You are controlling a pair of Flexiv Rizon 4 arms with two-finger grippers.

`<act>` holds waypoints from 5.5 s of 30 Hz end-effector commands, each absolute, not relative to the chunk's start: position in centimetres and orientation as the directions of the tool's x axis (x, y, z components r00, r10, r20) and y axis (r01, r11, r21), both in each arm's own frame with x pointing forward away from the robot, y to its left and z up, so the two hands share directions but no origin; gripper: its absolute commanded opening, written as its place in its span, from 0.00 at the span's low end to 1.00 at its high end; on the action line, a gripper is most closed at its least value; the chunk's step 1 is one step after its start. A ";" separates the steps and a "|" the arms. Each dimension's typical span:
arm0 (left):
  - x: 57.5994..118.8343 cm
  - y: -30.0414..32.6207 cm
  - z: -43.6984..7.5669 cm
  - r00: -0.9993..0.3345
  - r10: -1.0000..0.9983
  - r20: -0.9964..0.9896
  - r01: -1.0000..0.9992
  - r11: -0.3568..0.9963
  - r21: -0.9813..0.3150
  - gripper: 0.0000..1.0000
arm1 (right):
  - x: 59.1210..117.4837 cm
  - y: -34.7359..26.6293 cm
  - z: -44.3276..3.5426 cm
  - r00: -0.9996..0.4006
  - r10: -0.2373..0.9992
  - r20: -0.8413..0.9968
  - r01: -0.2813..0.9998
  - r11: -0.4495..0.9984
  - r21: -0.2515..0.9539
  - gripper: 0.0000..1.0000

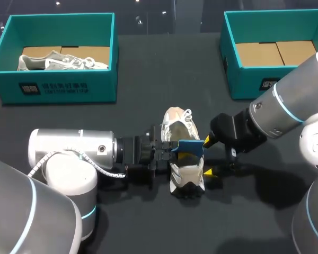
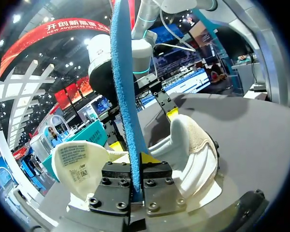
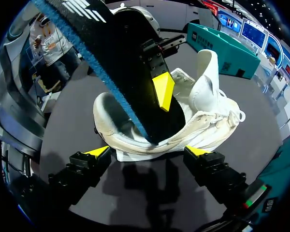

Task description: Take the shoe out of the shoebox, open the shoe tongue, remove and reinsert the insole, then place the shoe into the shoebox

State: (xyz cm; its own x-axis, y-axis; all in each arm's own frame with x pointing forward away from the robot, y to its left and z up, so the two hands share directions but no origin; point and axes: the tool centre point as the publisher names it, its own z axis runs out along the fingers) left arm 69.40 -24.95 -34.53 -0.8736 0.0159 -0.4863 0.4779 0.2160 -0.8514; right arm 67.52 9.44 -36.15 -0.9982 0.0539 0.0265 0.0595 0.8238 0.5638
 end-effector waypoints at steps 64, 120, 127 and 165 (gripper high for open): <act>70.0 -27.6 -34.6 -0.823 0.025 -0.568 0.563 0.179 -0.807 0.00 | 67.4 9.5 -36.2 -0.998 0.056 0.025 0.060 0.825 0.562 1.00; 69.6 -26.9 -33.7 -0.802 0.027 -0.596 0.579 0.282 -0.765 0.27 | 67.4 9.5 -36.2 -0.998 0.056 0.025 0.060 0.825 0.562 1.00; 68.0 -25.5 -31.9 -0.811 0.021 -0.584 0.570 0.253 -0.782 0.35 | 67.4 9.5 -36.2 -0.998 0.056 0.025 0.060 0.825 0.562 1.00; 68.6 -25.6 -33.4 -0.787 0.070 -0.613 0.602 0.303 -0.739 0.35 | 67.4 9.5 -36.2 -0.998 0.056 0.025 0.060 0.825 0.562 1.00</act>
State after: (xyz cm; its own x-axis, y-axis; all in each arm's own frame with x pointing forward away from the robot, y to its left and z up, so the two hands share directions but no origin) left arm 69.13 -26.23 -33.82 -0.7888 0.0735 -0.6102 0.6001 0.3068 -0.7388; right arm 67.52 9.44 -36.15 -0.9982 0.0538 0.0266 0.0594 0.8237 0.5639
